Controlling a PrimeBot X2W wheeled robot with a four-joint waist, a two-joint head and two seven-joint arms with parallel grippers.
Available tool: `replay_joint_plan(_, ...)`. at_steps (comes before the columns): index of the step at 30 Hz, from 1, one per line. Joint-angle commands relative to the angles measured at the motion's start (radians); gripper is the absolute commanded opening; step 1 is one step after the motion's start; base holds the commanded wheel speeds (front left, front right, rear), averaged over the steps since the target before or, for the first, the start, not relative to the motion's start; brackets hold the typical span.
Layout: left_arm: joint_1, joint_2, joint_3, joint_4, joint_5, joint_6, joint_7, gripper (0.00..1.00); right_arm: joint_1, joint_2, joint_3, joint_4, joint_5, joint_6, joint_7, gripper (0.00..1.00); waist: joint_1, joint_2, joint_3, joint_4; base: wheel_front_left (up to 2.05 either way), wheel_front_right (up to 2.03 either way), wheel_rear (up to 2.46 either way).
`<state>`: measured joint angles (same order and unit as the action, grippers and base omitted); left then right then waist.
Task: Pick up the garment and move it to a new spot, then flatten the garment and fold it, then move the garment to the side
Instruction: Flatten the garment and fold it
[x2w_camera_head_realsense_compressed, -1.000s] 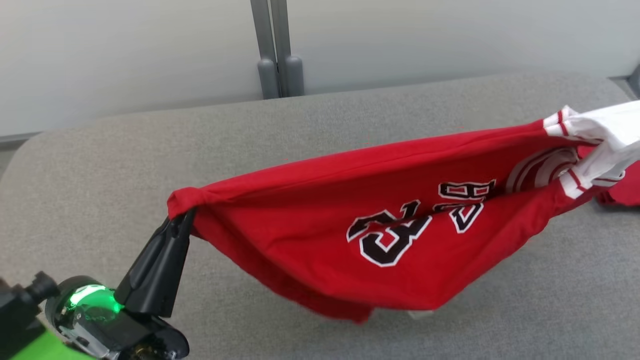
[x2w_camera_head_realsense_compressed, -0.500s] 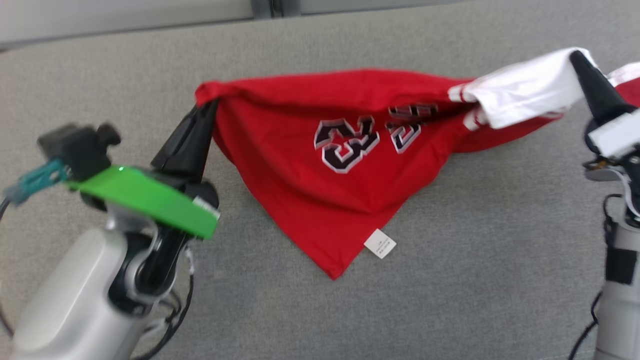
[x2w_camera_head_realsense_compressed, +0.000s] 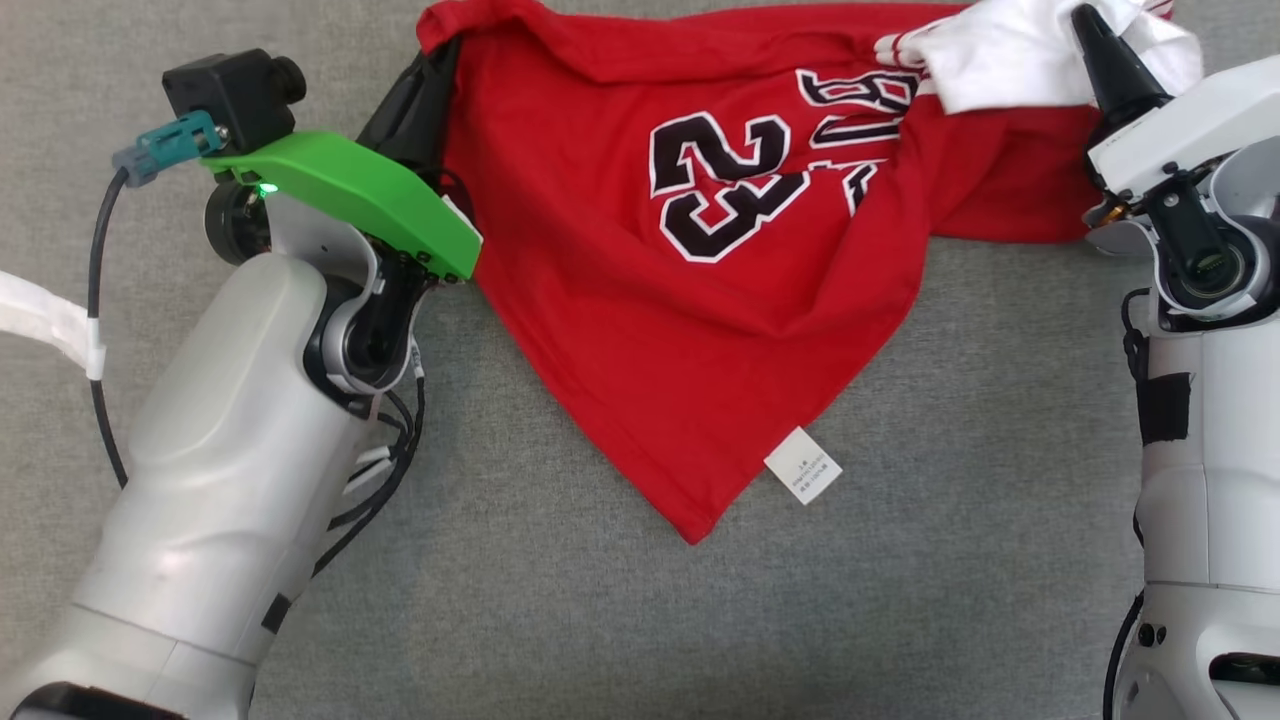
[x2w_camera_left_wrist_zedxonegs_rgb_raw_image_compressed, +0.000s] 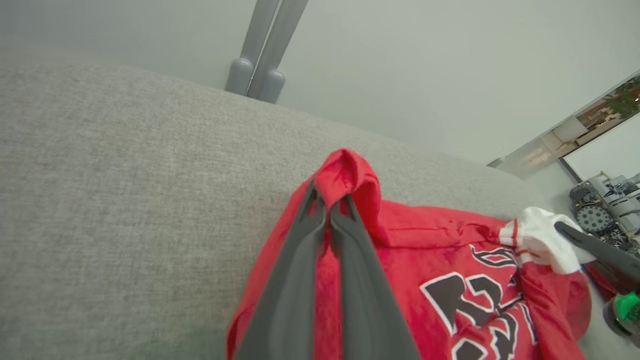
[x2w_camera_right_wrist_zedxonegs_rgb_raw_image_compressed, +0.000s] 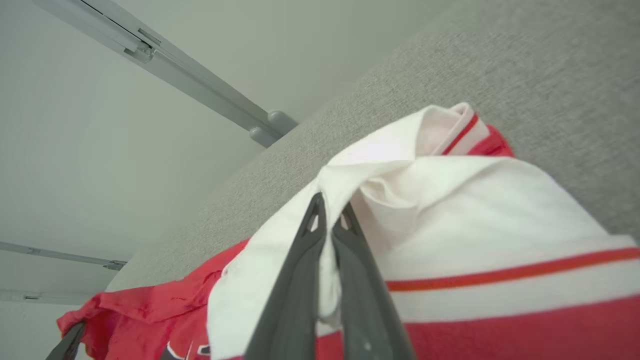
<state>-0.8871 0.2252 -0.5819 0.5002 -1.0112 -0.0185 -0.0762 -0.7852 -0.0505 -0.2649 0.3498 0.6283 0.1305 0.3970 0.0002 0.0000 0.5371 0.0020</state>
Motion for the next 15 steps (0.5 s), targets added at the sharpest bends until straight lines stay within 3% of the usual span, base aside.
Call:
replay_joint_plan(1,-0.027,-0.007,0.005,0.035,0.004,-0.009,-0.02,0.0,-0.017,-0.003,0.005,0.009,0.003,0.0,-0.019,0.0,-0.0002,0.0,0.039,0.012,0.0,0.0,0.0)
replay_joint_plan(2,-0.036,-0.012,0.01,0.059,0.007,-0.01,-0.034,0.0,-0.021,-0.003,0.006,0.013,0.008,0.0,-0.033,0.0,-0.0002,0.0,0.039,0.011,0.0,0.0,0.0)
replay_joint_plan(3,-0.046,-0.017,0.014,0.086,0.011,-0.013,-0.052,0.0,-0.023,-0.003,0.008,0.016,0.014,0.0,-0.055,0.09,-0.0002,0.0,0.039,0.011,0.0,0.0,0.0)
replay_joint_plan(4,-0.052,-0.02,0.016,0.105,0.014,-0.014,-0.069,0.0,-0.022,-0.005,0.013,0.017,0.016,0.0,-0.069,0.95,-0.0002,0.0,0.038,0.011,0.0,0.0,0.0)
replay_joint_plan(6,-0.063,-0.029,0.026,0.152,0.025,0.0,-0.11,0.5,-0.016,-0.01,0.025,0.016,0.026,0.0,-0.105,1.0,-0.0002,0.0,0.033,0.01,0.0,0.0,0.0)
replay_joint_plan(7,-0.066,-0.035,0.028,0.176,0.032,0.0,-0.125,0.98,-0.009,-0.012,0.029,0.009,0.037,0.0,-0.128,1.0,-0.0002,0.0,0.027,0.01,0.0,0.0,0.0)
replay_joint_plan(15,0.012,-0.033,0.054,0.289,0.109,0.041,-0.188,1.0,0.15,-0.07,0.12,-0.087,0.099,0.0,-0.296,1.0,-0.0002,0.0,-0.058,-0.014,0.0,0.0,0.0)
